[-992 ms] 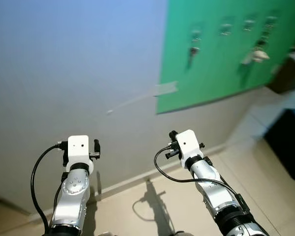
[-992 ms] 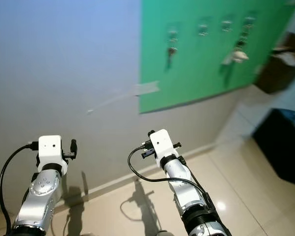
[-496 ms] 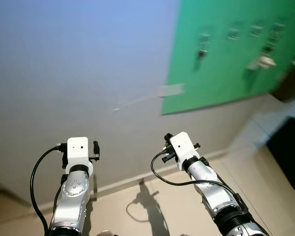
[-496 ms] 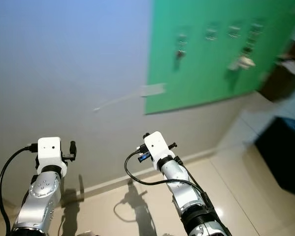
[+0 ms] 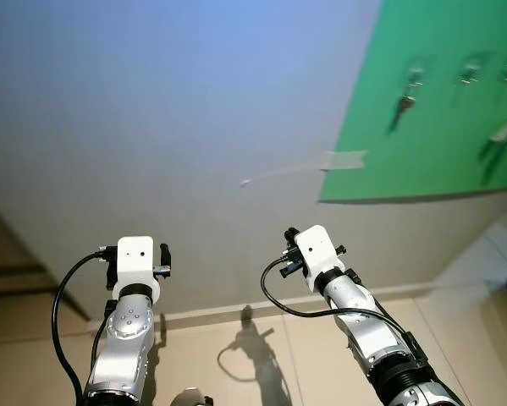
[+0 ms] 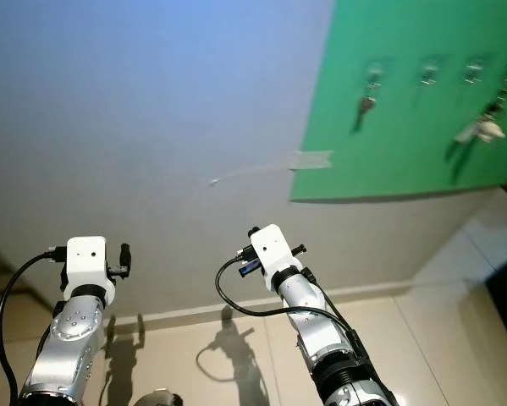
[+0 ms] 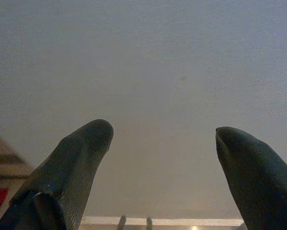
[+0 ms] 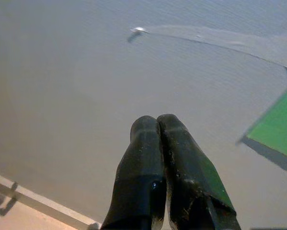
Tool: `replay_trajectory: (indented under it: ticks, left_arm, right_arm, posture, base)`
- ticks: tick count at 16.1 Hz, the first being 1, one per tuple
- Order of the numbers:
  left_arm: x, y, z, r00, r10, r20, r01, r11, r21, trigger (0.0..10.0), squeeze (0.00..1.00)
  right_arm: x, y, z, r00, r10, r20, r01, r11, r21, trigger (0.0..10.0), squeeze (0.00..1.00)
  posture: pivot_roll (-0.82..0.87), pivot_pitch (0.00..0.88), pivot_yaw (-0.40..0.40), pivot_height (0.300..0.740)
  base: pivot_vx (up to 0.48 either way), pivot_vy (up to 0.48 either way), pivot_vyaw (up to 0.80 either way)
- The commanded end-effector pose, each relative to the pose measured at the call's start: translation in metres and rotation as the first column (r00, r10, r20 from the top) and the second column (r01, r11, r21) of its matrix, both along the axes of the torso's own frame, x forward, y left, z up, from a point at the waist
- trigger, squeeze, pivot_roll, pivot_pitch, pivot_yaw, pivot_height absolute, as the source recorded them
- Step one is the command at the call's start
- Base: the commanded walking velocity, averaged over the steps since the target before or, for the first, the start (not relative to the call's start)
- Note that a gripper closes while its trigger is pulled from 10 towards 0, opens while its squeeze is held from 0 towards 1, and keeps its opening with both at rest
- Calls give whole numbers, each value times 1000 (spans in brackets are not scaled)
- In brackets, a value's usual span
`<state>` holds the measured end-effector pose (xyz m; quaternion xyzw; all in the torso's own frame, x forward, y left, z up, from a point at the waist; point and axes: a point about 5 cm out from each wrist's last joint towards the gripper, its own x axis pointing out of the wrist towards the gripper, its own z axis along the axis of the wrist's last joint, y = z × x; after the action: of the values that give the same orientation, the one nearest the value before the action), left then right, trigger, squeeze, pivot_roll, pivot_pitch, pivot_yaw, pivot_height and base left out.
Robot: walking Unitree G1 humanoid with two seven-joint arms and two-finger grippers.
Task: Hang keys on a hook
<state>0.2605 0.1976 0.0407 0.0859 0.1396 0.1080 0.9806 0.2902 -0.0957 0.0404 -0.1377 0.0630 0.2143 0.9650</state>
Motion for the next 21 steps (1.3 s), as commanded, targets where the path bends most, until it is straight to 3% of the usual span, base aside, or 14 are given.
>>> replay_trajectory:
  ticks: [1,5,14,21]
  left_arm:
    - [1,-1,3,1000,0,5,-1,1000,15,10000,0]
    - [2,0,2,1000,10,-14,-10,1000,21,10000,0]
    - [0,8,-1,997,64,-53,-61,997,53,10000,0]
    - [2,8,-3,995,66,-73,-63,997,51,10000,0]
  right_arm:
    - [2,-3,1,1000,-22,-4,22,999,26,10000,0]
    - [3,-3,1,999,-30,-18,31,999,44,10000,0]
    - [1,-1,-1,1000,-16,-22,18,999,51,10000,0]
    - [-5,2,-4,1000,1,-25,0,999,52,10000,0]
  posture:
    - [-58,0,-11,736]
    - [-60,0,-9,736]
    - [-63,0,-8,736]
    - [-69,0,3,736]
  base:
    - [0,0,700]
    - [0,-64,0]
    - [0,-449,0]
    - [313,-359,0]
